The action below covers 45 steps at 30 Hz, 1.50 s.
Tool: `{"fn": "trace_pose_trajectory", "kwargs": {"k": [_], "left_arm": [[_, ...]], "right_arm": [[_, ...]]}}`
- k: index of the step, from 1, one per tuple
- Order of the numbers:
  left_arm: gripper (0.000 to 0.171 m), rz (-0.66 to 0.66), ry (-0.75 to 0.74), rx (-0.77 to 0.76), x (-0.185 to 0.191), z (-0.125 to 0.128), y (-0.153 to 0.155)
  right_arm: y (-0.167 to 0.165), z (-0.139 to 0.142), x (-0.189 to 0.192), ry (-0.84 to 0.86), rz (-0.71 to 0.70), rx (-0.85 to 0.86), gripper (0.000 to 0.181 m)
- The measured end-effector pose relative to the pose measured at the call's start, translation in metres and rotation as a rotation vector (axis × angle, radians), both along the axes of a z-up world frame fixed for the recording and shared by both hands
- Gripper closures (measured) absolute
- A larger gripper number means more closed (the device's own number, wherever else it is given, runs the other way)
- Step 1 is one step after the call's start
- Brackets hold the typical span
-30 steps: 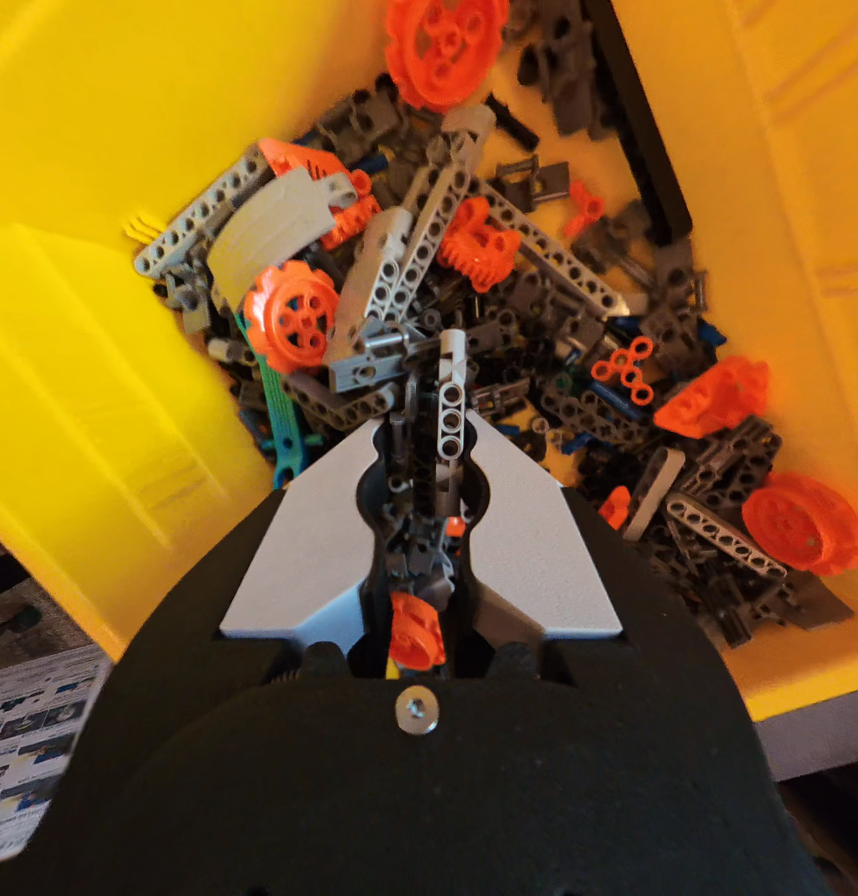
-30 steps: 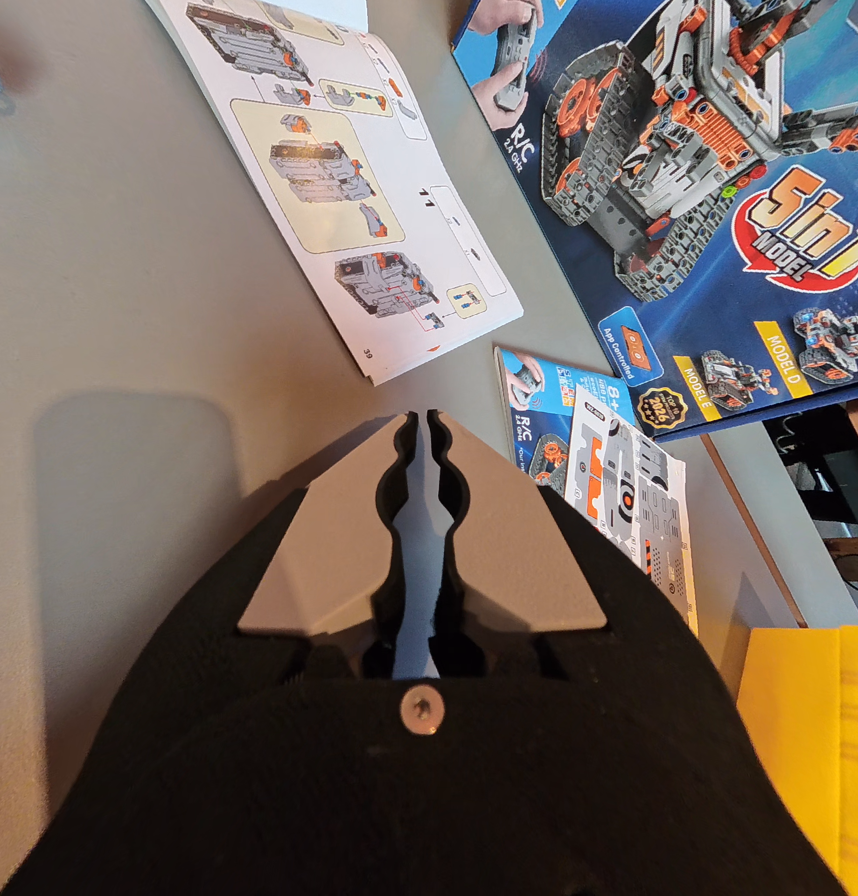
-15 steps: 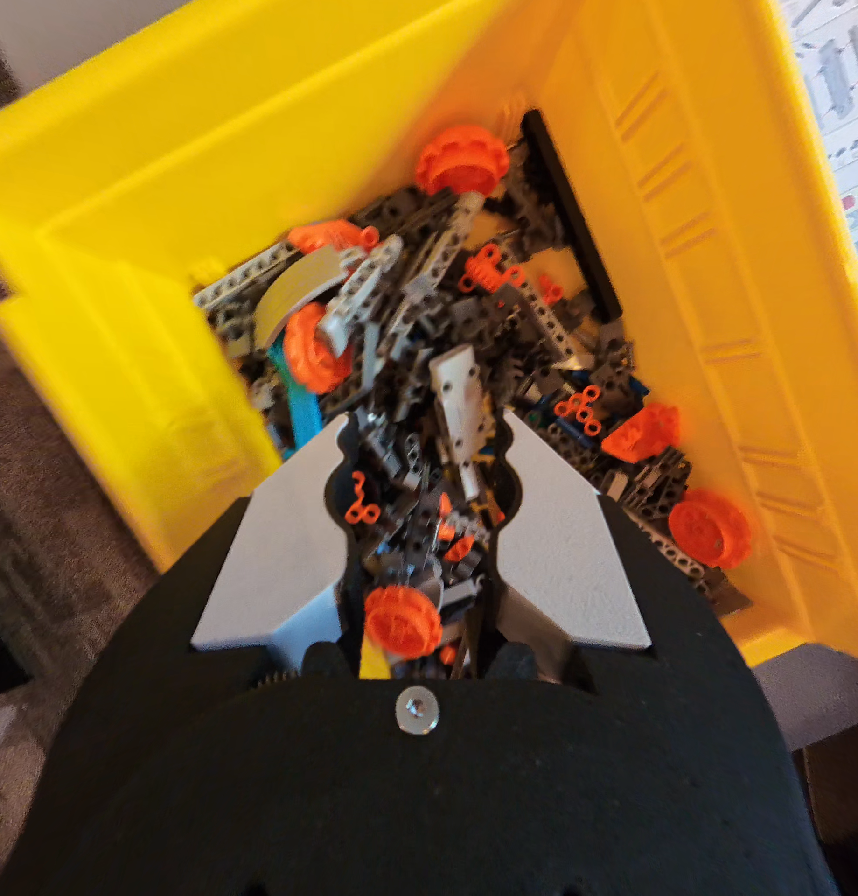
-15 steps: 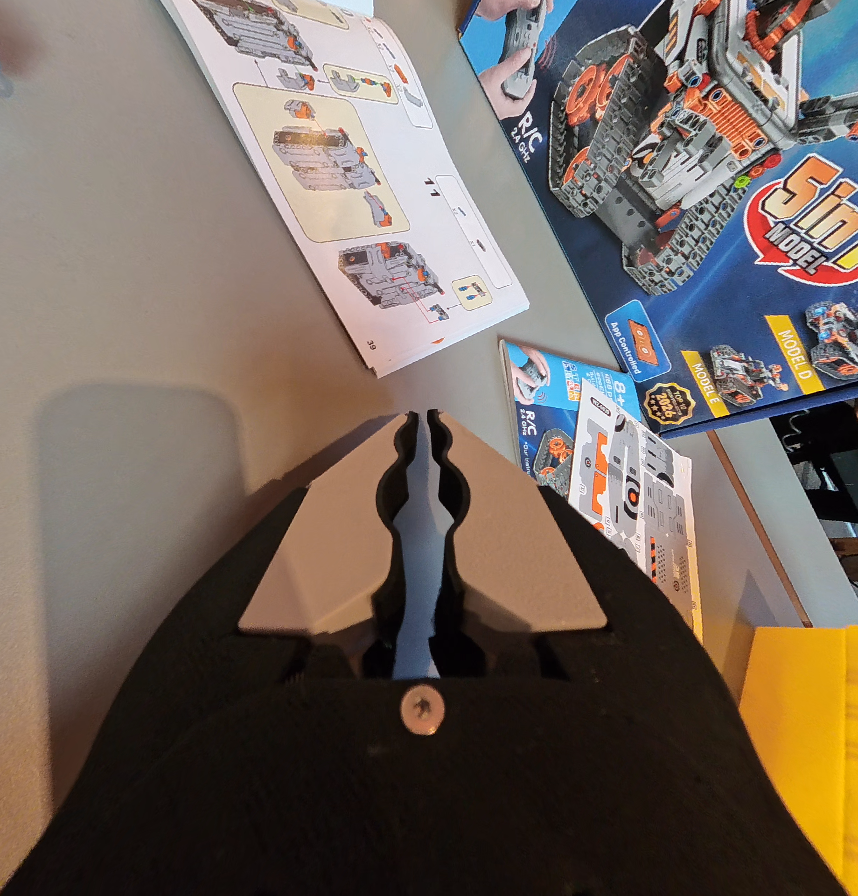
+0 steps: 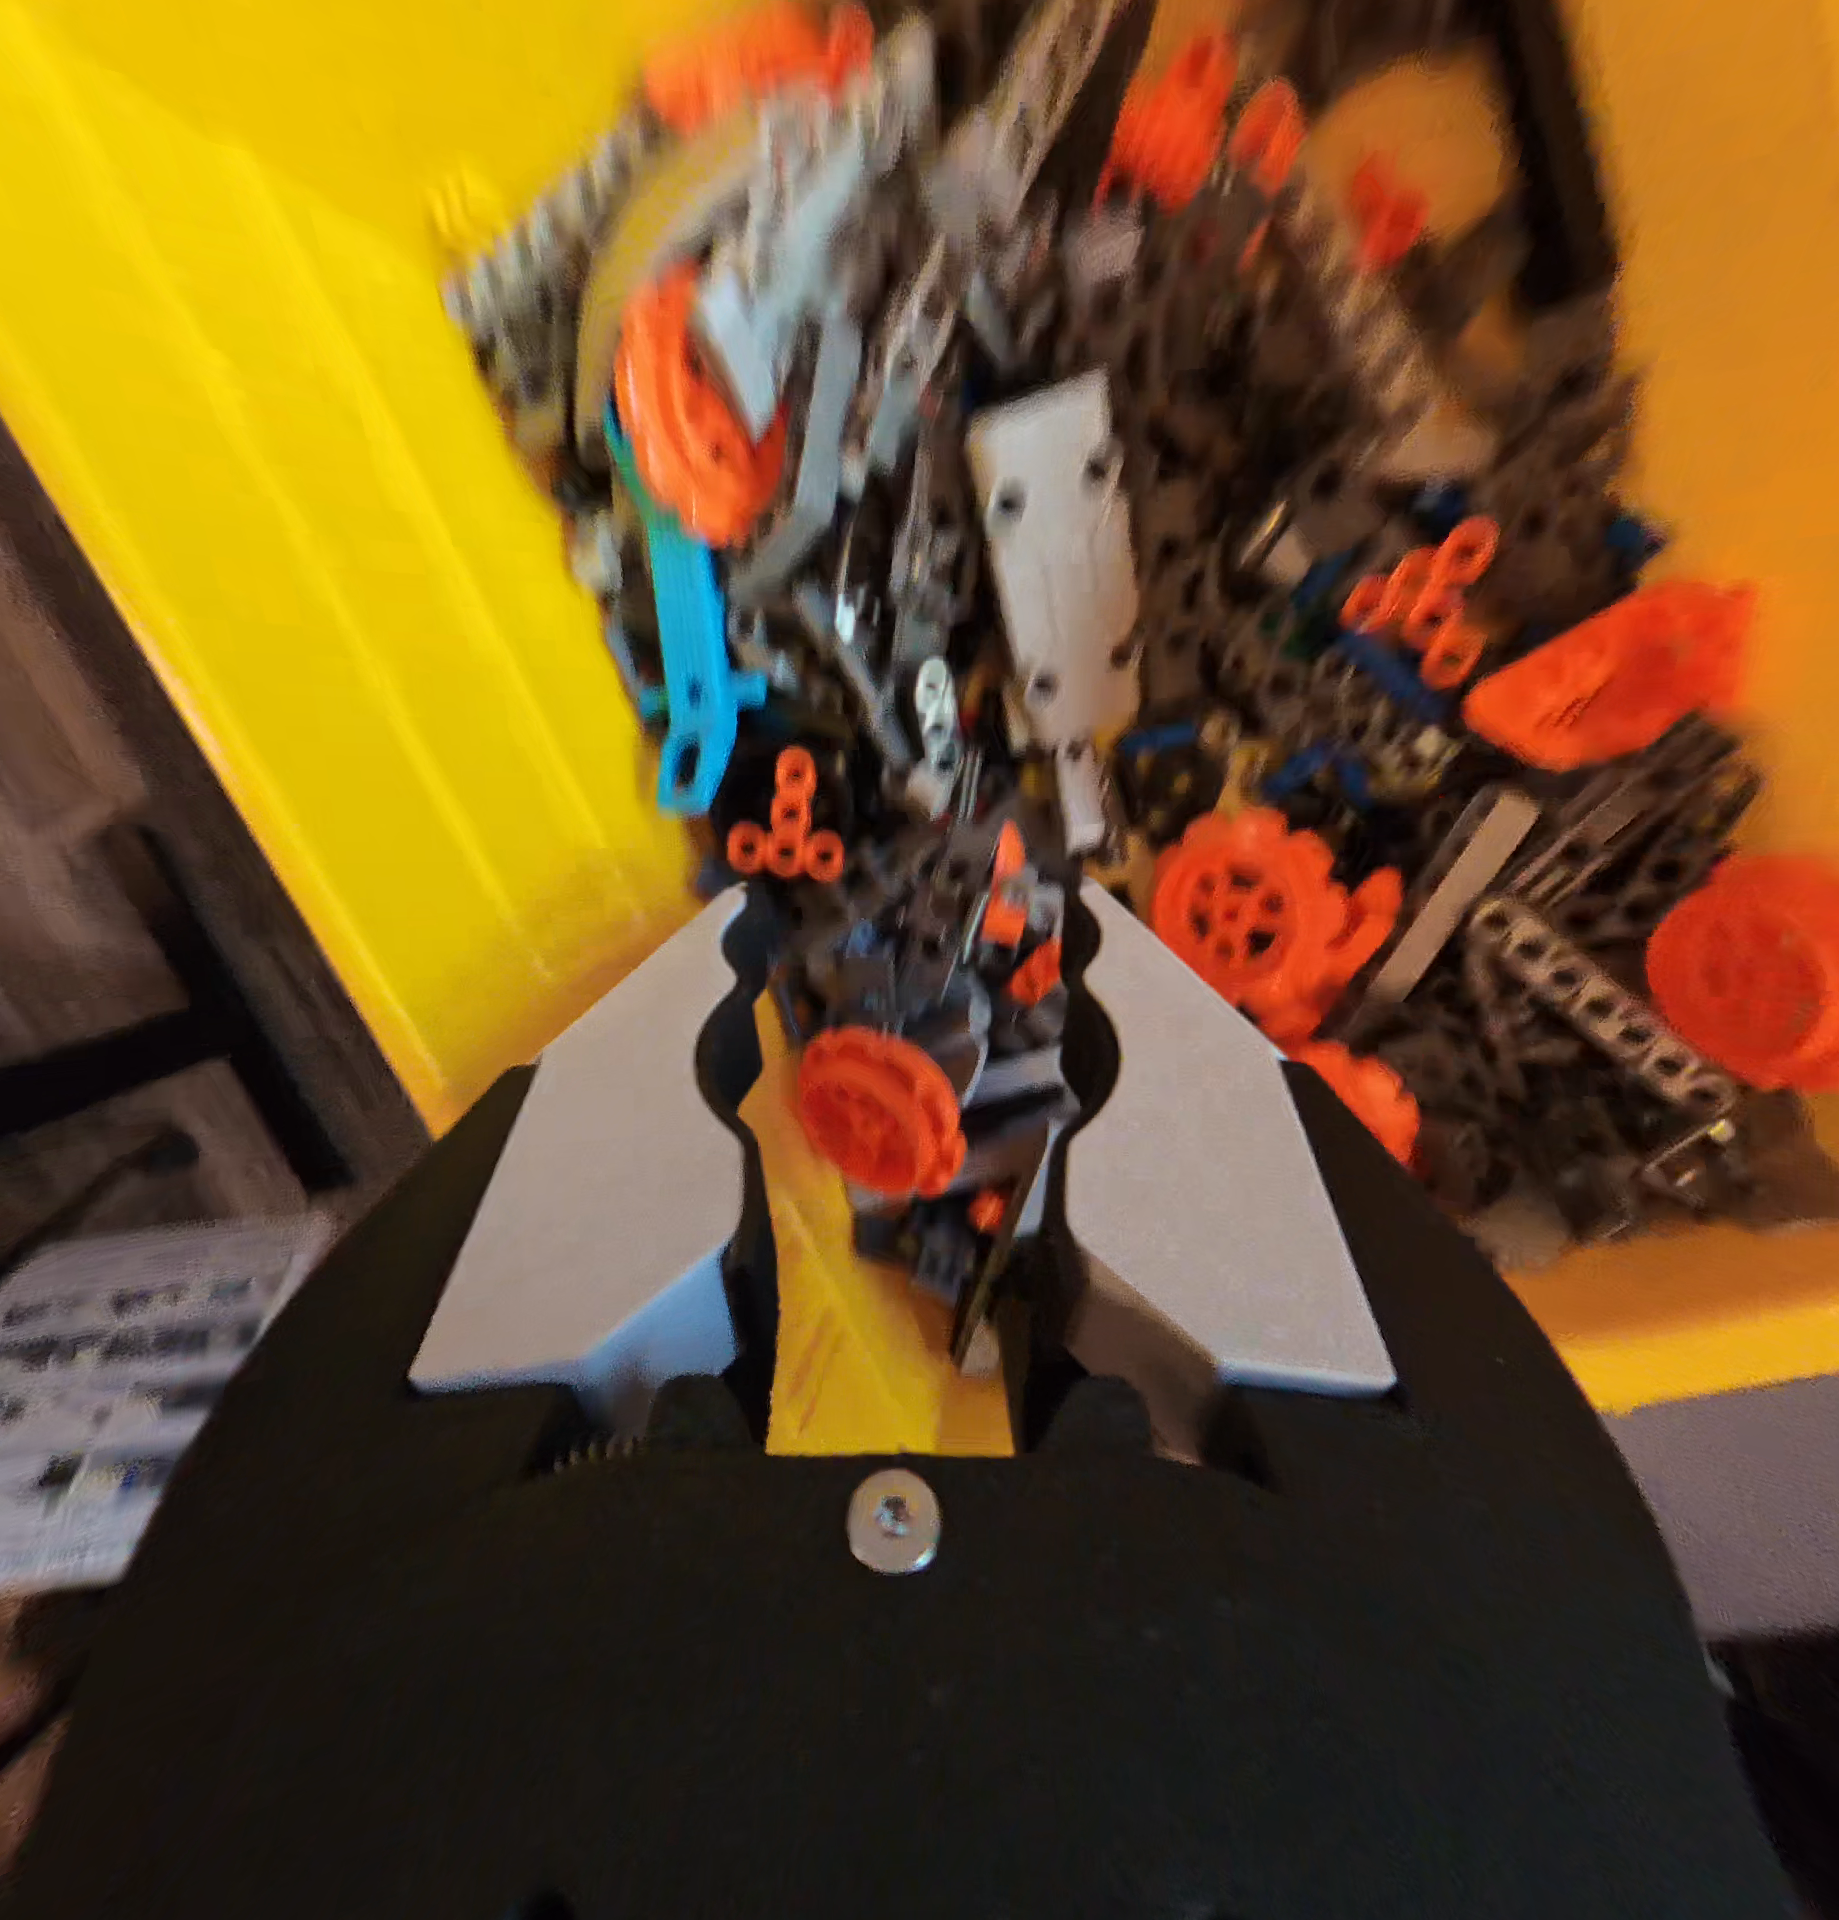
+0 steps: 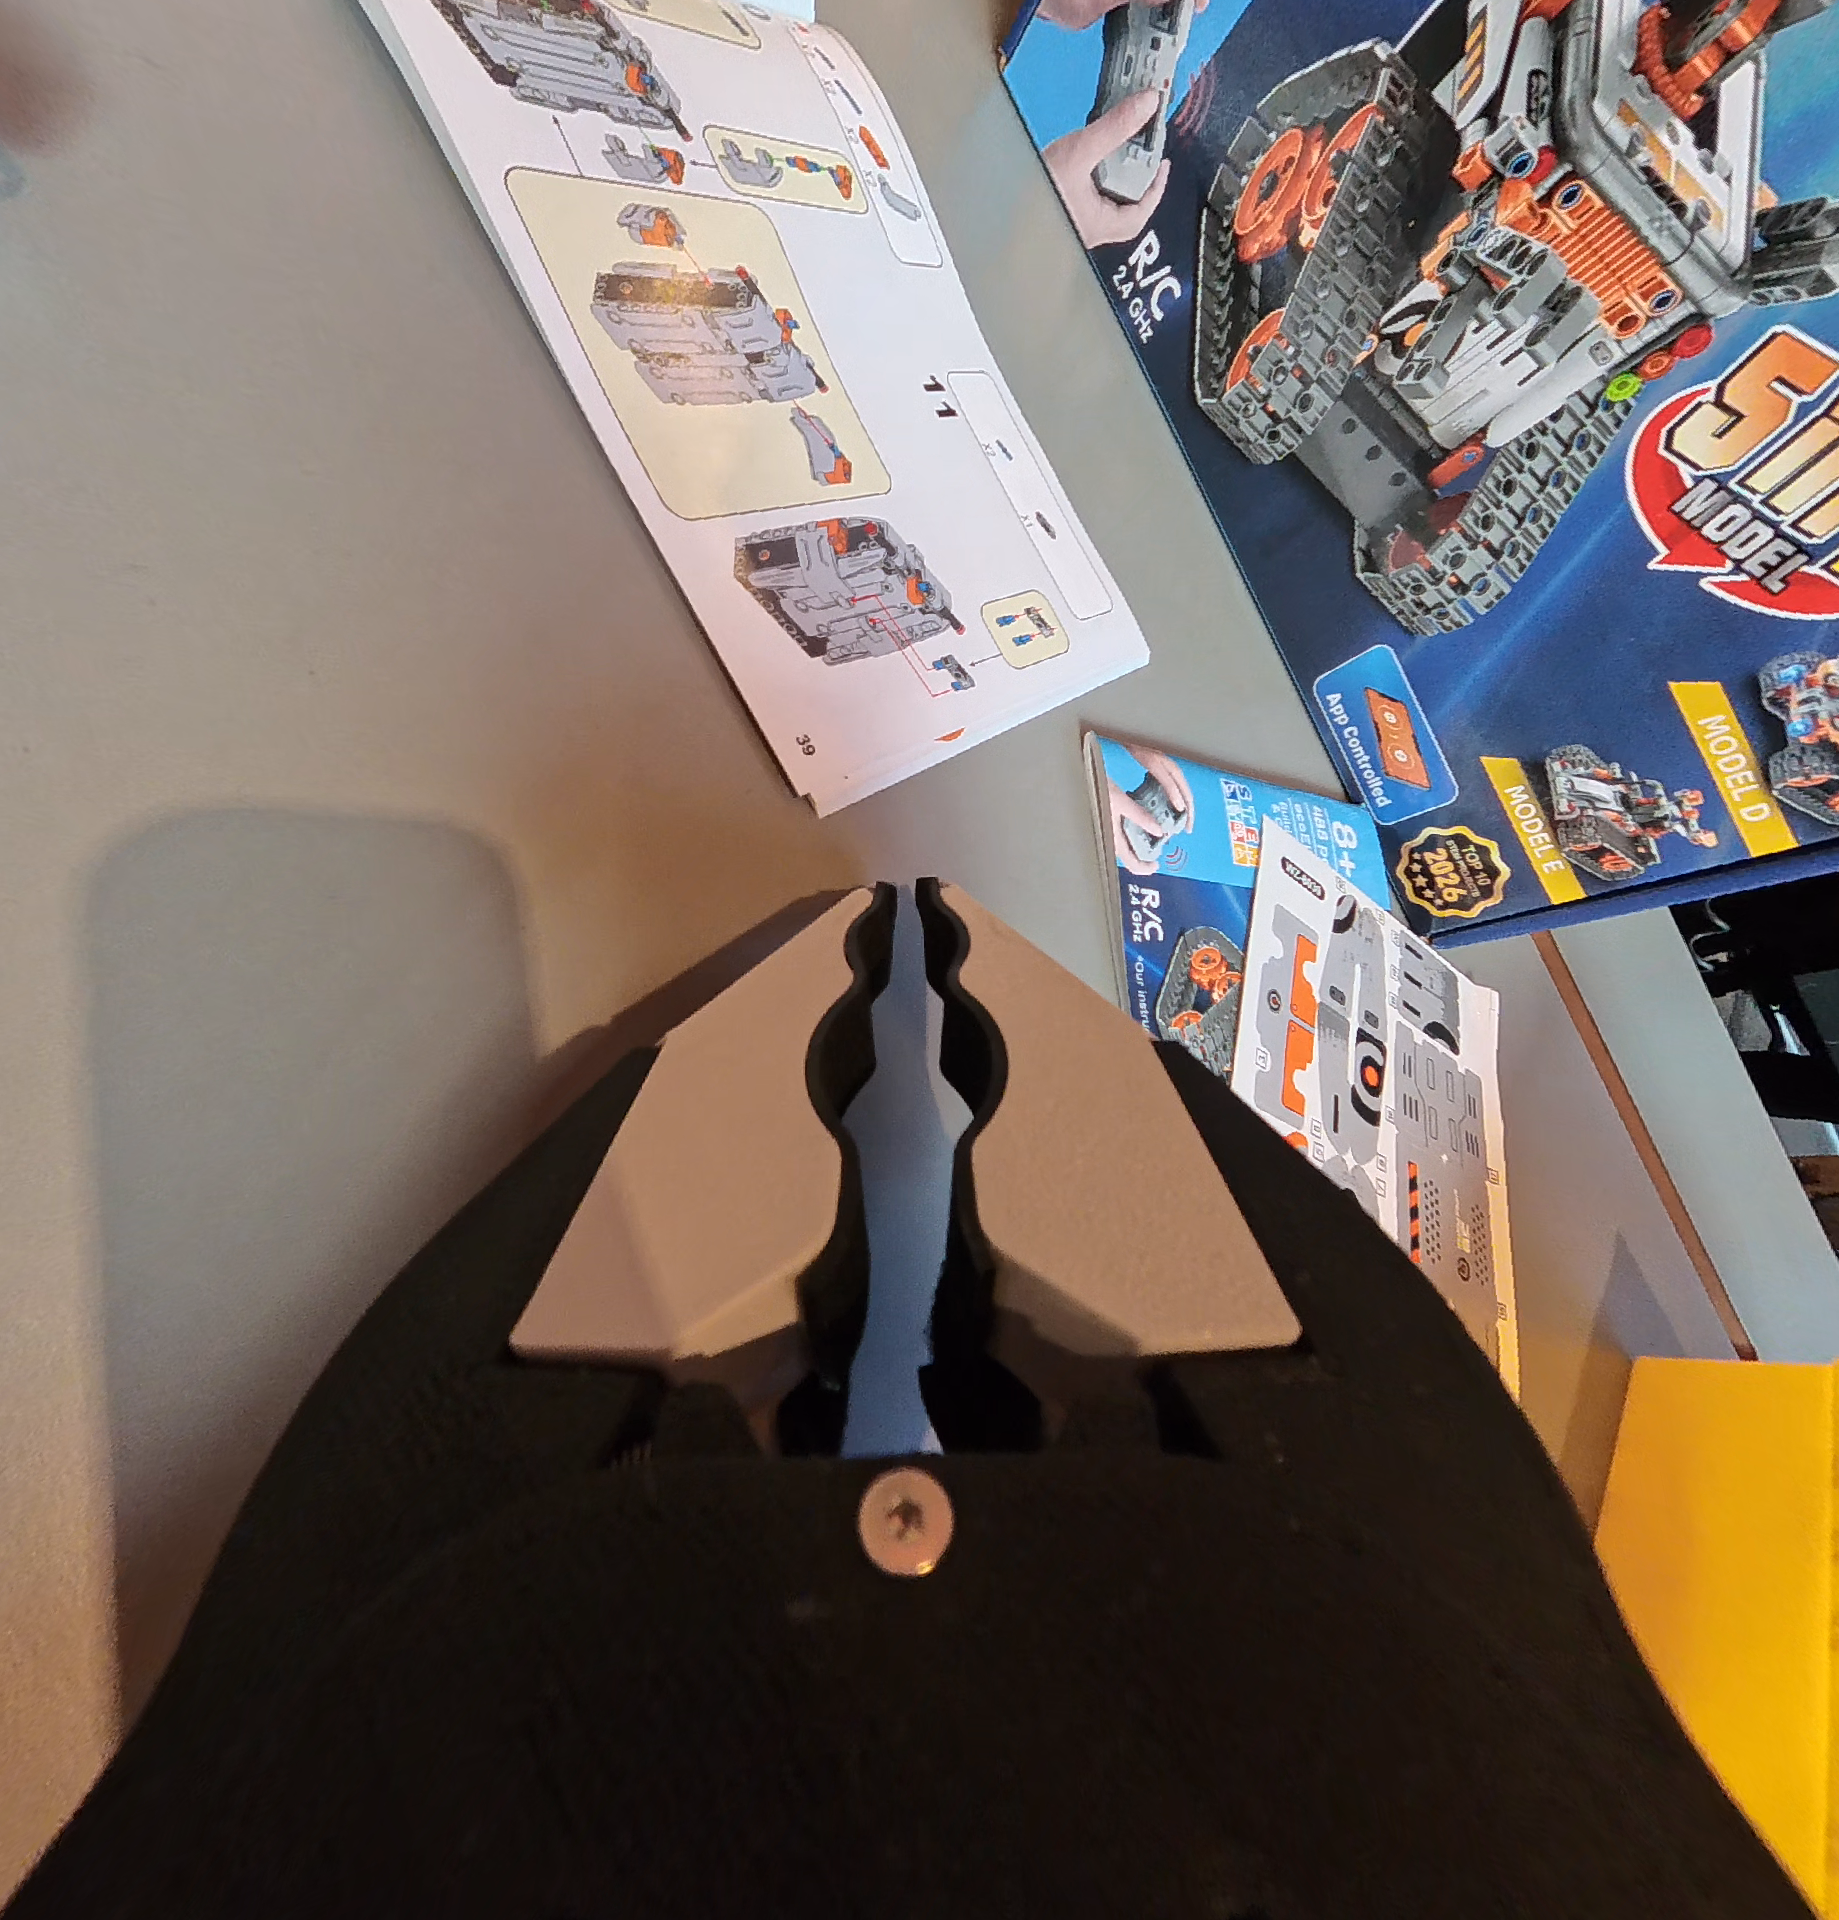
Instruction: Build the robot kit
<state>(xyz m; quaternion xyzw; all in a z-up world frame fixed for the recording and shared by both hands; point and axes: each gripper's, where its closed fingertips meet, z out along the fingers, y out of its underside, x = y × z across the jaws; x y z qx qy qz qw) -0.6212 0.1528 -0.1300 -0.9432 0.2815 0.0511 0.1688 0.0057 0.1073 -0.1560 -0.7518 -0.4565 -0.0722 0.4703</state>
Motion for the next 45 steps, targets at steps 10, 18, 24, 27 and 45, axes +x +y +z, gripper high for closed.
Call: {"fn": "trace_pose_trajectory", "kwargs": {"k": [10,18,24,27,45], "left_arm": [[0.156,-0.057,0.020,0.017,0.036,-0.021,0.053],[0.156,0.023,0.018,0.103,0.013,0.011,0.064],[0.127,0.038,-0.076,0.046,0.017,0.015,0.039],[0.118,0.089,-0.043,-0.015,0.002,0.020,0.006],[0.094,0.078,0.091,-0.296,-0.003,-0.028,-0.046]], "right_arm": [[-0.002,0.002,0.004,-0.013,-0.011,0.009,0.178],[0.000,0.000,0.003,0.000,0.001,-0.005,0.178],[-0.003,-0.001,0.004,-0.013,0.001,-0.005,0.178],[-0.002,-0.001,0.005,-0.007,-0.001,-0.007,0.178],[-0.003,0.003,0.004,-0.013,0.001,0.005,0.178]]}}
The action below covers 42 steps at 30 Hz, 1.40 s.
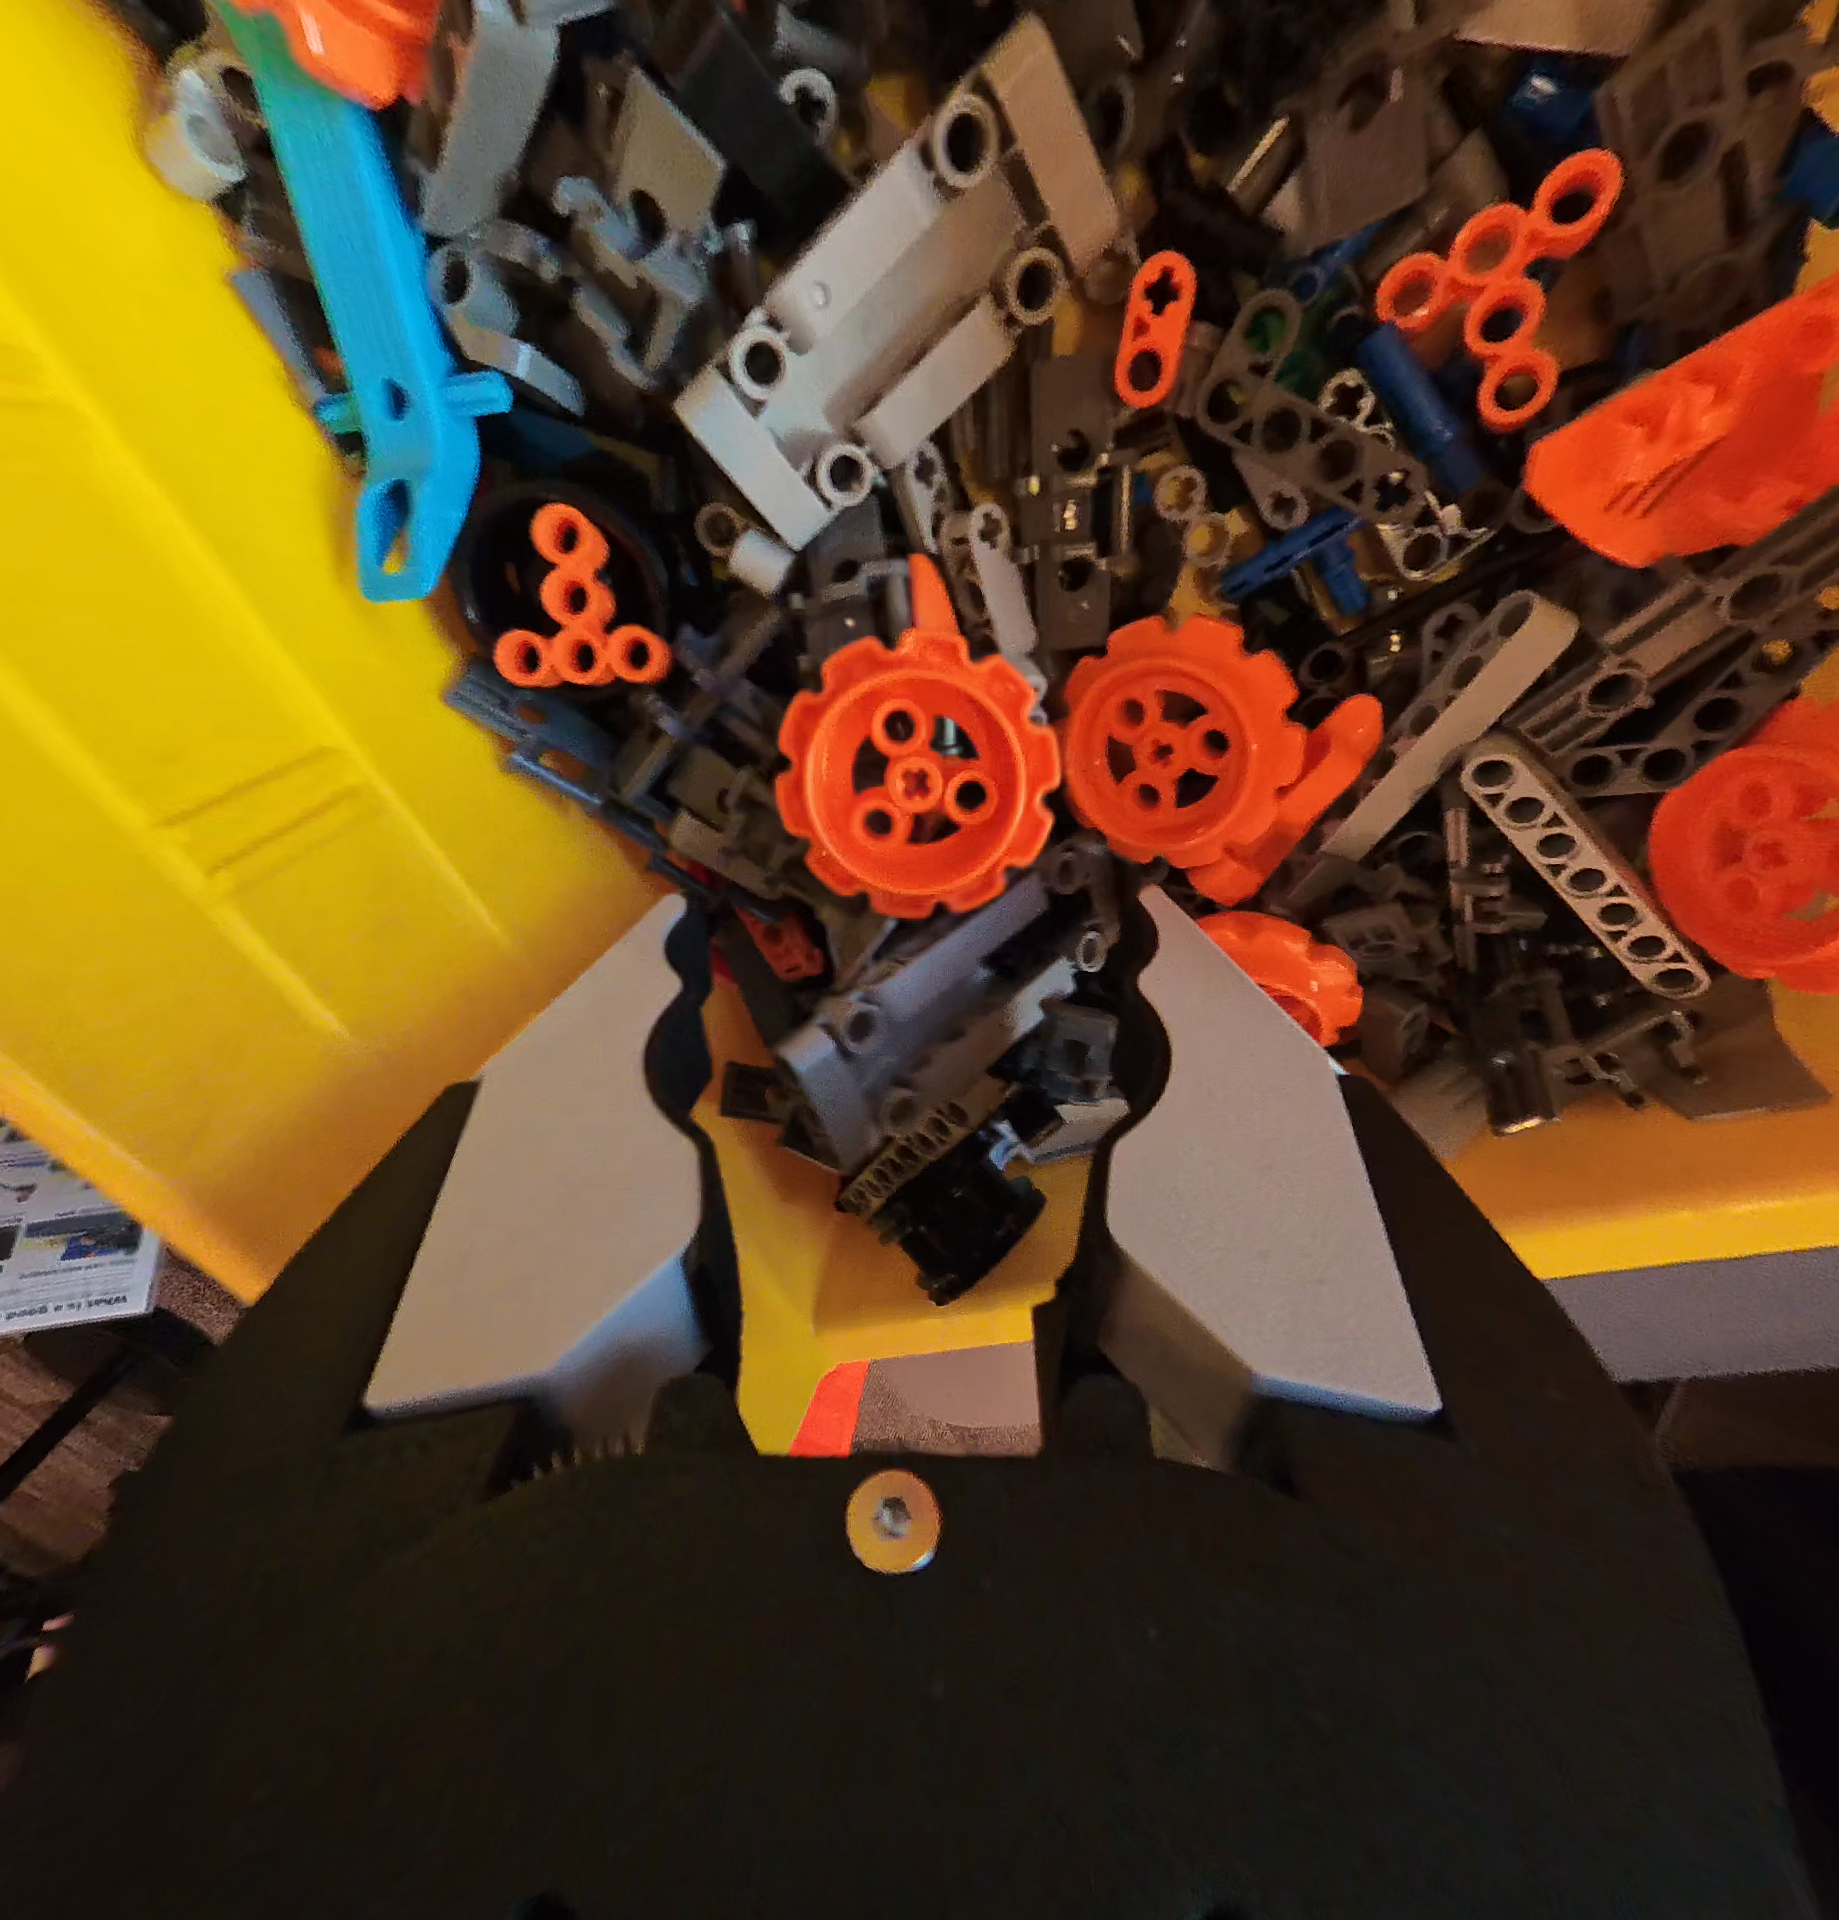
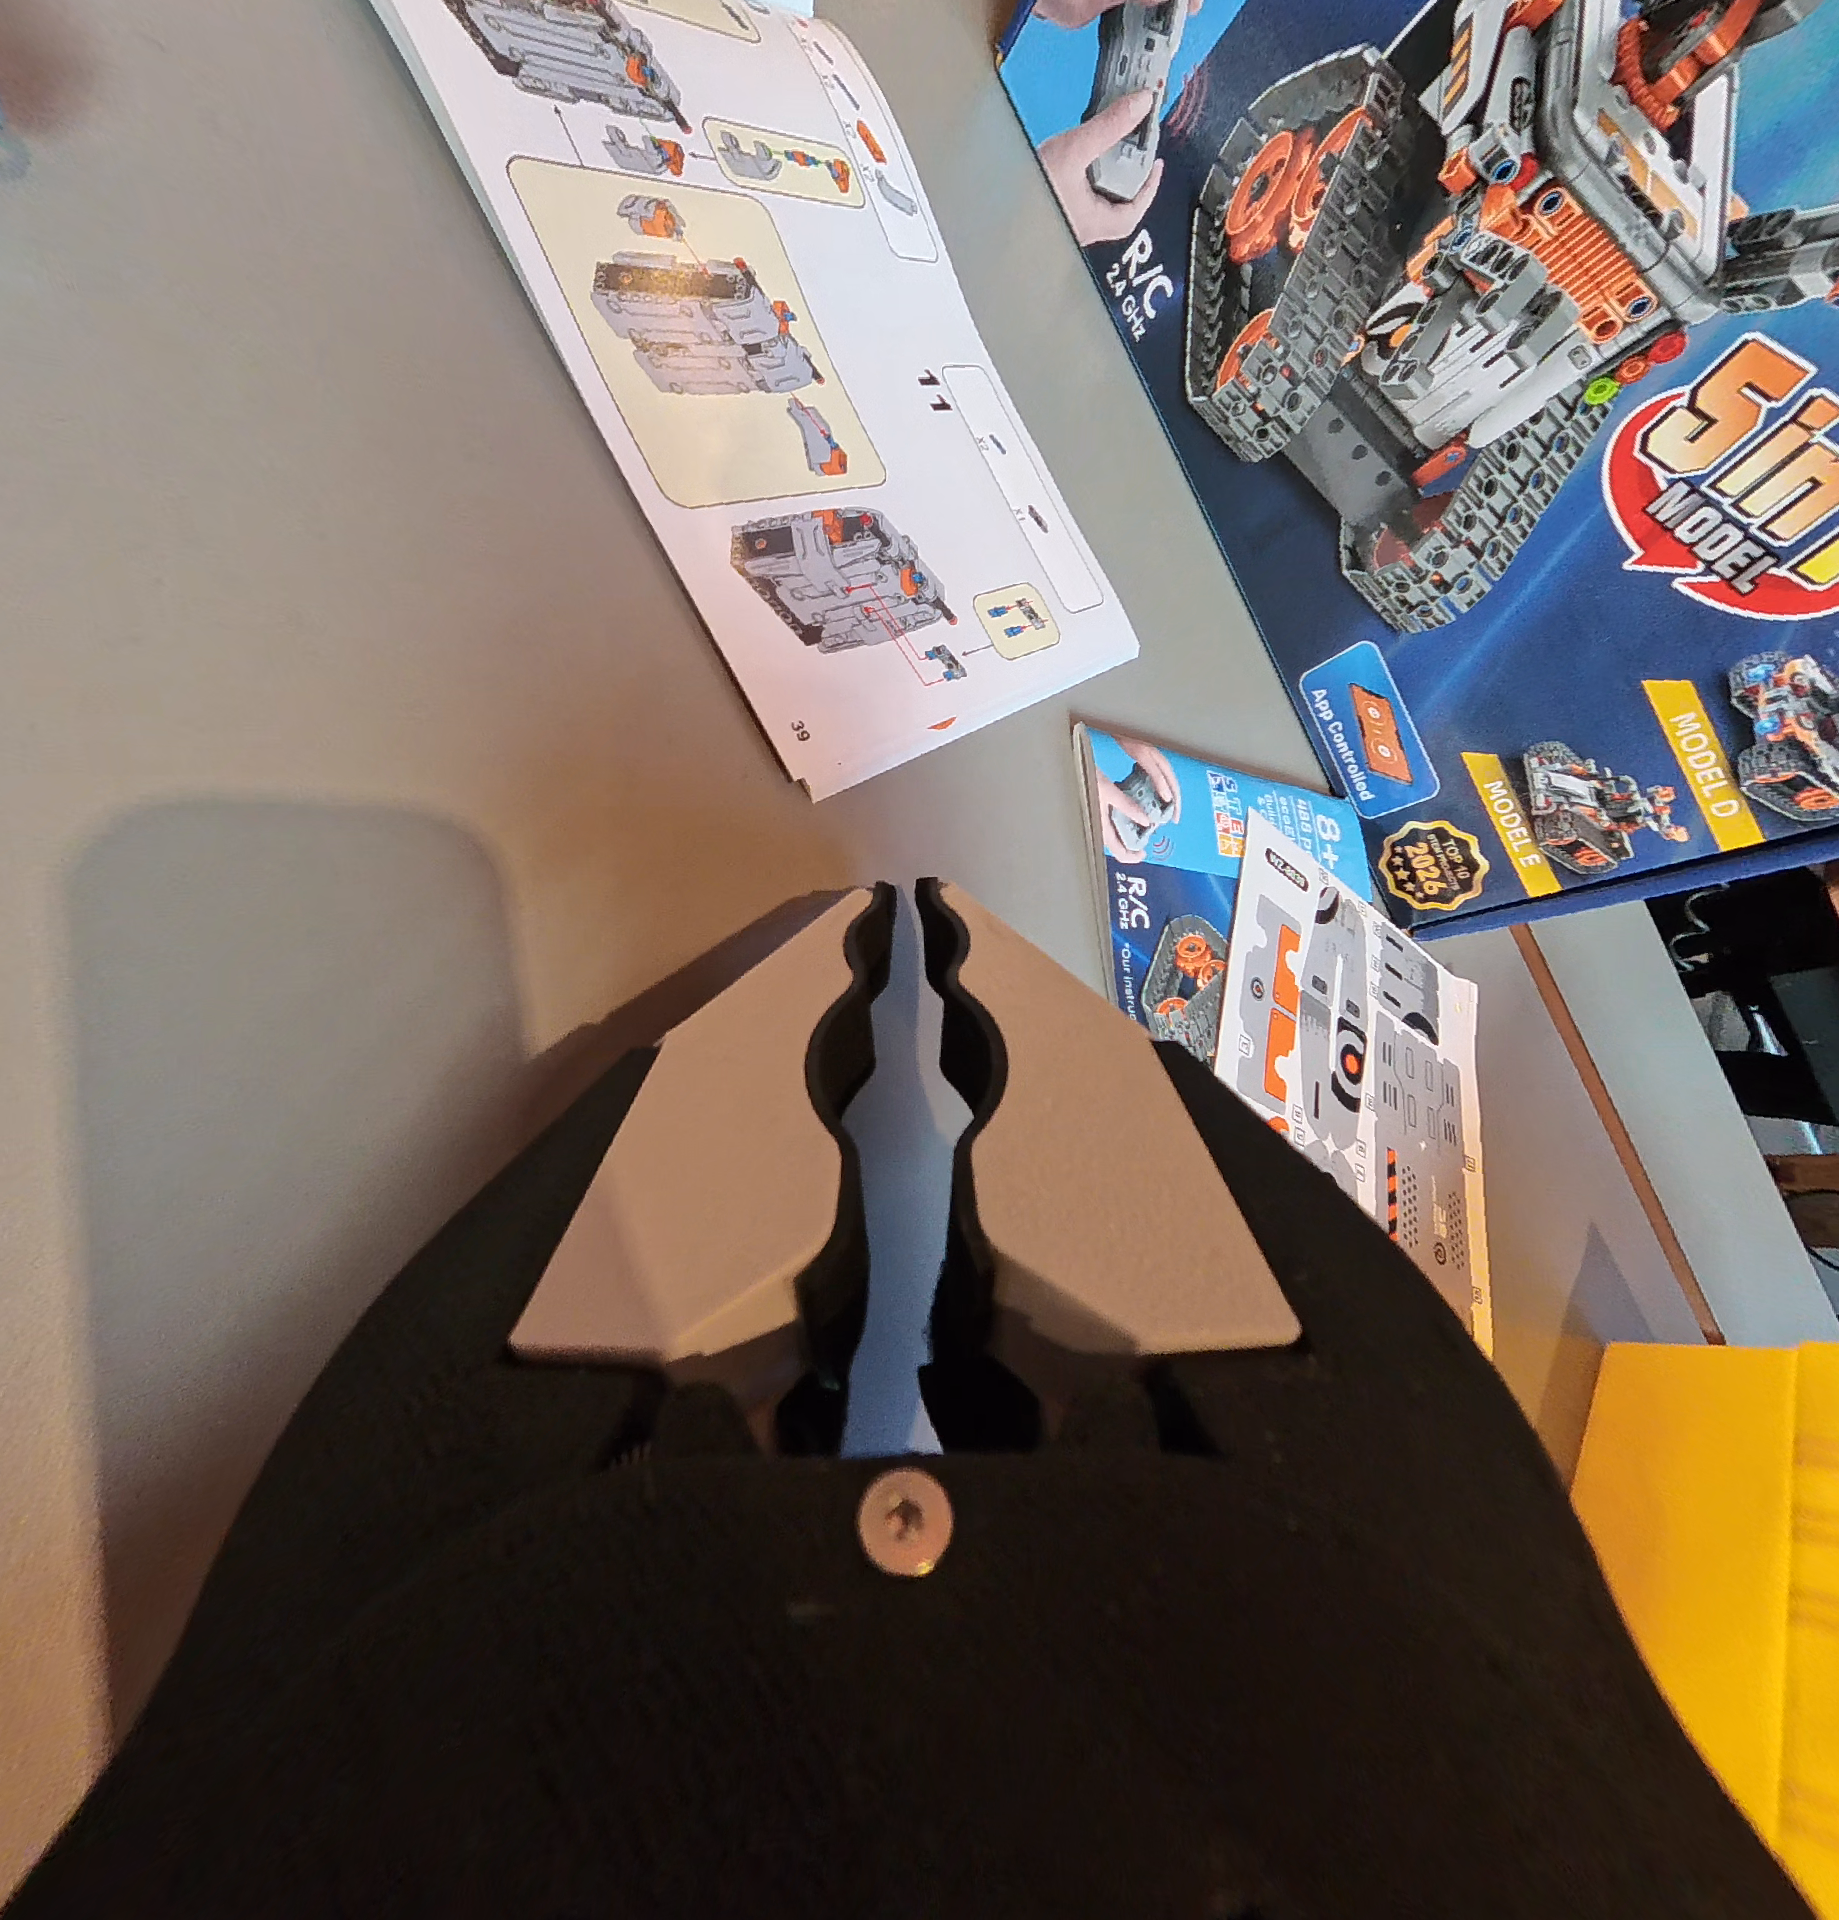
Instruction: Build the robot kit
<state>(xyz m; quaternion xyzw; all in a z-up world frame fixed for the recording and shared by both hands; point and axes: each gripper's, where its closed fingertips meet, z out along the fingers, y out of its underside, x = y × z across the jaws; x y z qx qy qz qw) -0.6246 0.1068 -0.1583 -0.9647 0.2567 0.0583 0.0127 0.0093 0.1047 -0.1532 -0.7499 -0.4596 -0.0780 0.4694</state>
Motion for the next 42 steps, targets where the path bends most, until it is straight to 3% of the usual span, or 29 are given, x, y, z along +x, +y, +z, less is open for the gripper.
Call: {"fn": "trace_pose_trajectory", "kwargs": {"k": [2,7,10,11,12,16,23,24,26,33,38,41,42], "left_arm": [[0.106,-0.022,0.000,-0.024,0.005,0.000,-0.004],[0.109,-0.020,0.040,-0.074,0.004,0.002,-0.009],[0.141,-0.031,-0.012,-0.056,0.011,0.013,-0.001],[0.158,-0.040,-0.075,-0.040,0.020,0.019,0.004],[0.165,-0.047,-0.125,-0.023,0.028,0.024,0.009],[0.165,-0.080,-0.080,0.002,0.022,0.030,0.031],[0.165,-0.043,-0.294,0.275,0.053,0.051,0.100],[0.158,-0.025,-0.342,0.315,0.057,0.056,0.106],[0.117,0.005,-0.427,0.263,0.064,0.057,0.099],[0.117,-0.031,-0.263,0.054,0.019,0.049,0.026],[0.090,-0.220,-0.115,-0.018,0.000,0.045,-0.019],[0.084,-0.341,-0.026,-0.104,-0.007,0.028,-0.039],[0.092,-0.352,0.003,-0.125,-0.011,0.024,-0.042]], "right_arm": [[0.000,0.001,0.000,0.001,0.001,0.003,0.178],[-0.001,0.002,0.001,0.007,0.003,0.003,0.178],[-0.001,0.003,0.000,0.009,0.007,0.006,0.178],[-0.001,0.003,0.000,0.008,0.007,0.007,0.178],[-0.001,0.003,0.000,0.009,0.008,0.007,0.178],[-0.001,0.004,0.000,0.008,0.008,0.007,0.178],[-0.002,0.002,0.001,0.002,0.005,0.005,0.178],[-0.002,0.002,0.001,0.001,0.004,0.004,0.178],[-0.002,0.002,0.002,0.000,0.002,0.003,0.178],[-0.002,0.000,0.001,0.004,0.010,-0.009,0.178],[-0.001,-0.003,-0.001,-0.007,0.018,-0.019,0.178],[-0.002,-0.004,-0.002,-0.011,0.020,-0.023,0.178],[-0.001,-0.005,-0.002,-0.011,0.019,-0.024,0.178]]}}
